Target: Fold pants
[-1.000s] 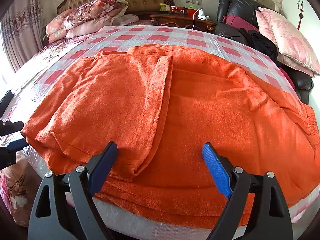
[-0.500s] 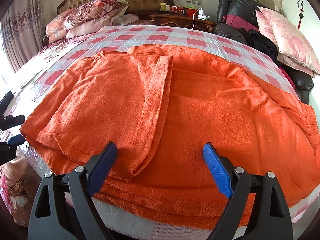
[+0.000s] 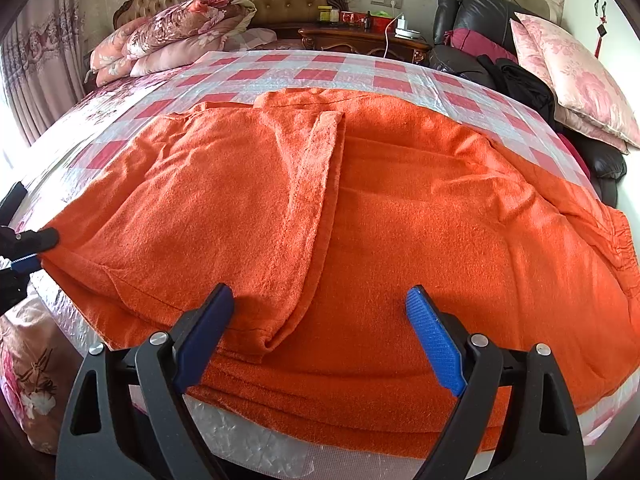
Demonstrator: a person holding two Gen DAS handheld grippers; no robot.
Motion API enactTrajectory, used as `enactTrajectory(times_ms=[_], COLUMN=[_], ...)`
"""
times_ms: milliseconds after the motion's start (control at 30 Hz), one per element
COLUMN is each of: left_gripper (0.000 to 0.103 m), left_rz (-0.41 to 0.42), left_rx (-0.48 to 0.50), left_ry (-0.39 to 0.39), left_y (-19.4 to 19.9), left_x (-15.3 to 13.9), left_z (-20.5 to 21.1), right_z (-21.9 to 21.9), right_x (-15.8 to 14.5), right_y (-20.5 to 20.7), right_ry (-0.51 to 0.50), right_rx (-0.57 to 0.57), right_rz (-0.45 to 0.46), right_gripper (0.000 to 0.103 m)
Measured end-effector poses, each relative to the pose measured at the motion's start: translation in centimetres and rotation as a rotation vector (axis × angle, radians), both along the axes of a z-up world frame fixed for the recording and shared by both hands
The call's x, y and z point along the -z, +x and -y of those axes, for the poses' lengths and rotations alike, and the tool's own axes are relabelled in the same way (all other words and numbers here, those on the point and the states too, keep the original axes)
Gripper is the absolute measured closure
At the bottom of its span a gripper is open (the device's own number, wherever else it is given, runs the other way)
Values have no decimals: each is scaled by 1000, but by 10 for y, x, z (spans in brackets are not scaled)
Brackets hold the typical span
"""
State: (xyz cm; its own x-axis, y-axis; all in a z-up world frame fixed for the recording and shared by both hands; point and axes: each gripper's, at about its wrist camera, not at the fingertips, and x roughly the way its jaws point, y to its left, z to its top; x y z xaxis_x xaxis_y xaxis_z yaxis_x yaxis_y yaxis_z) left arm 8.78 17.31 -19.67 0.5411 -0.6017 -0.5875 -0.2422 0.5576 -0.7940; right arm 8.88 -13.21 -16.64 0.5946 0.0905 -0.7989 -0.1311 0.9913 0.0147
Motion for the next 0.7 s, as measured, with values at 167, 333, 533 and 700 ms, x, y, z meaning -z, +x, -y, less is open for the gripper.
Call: enactTrajectory(times_ms=[167, 333, 533, 700], left_gripper=[91, 91, 91, 92], left_rz=[22, 33, 113, 202], left_rx=[-7, -5, -1, 21], left_ry=[37, 40, 199, 408], left_y=[-4, -10, -19, -29], left_x=[-1, 7, -12, -39], left_z=[3, 2, 18, 43], right_z=[-5, -22, -112, -178], right_x=[-12, -59, -92, -79], right_y=[8, 26, 80, 124], right_ry=[-56, 2, 50, 35], right_rx=[7, -46, -261, -328], right_rz=[-35, -22, -125, -278], right_gripper=[19, 18, 19, 20])
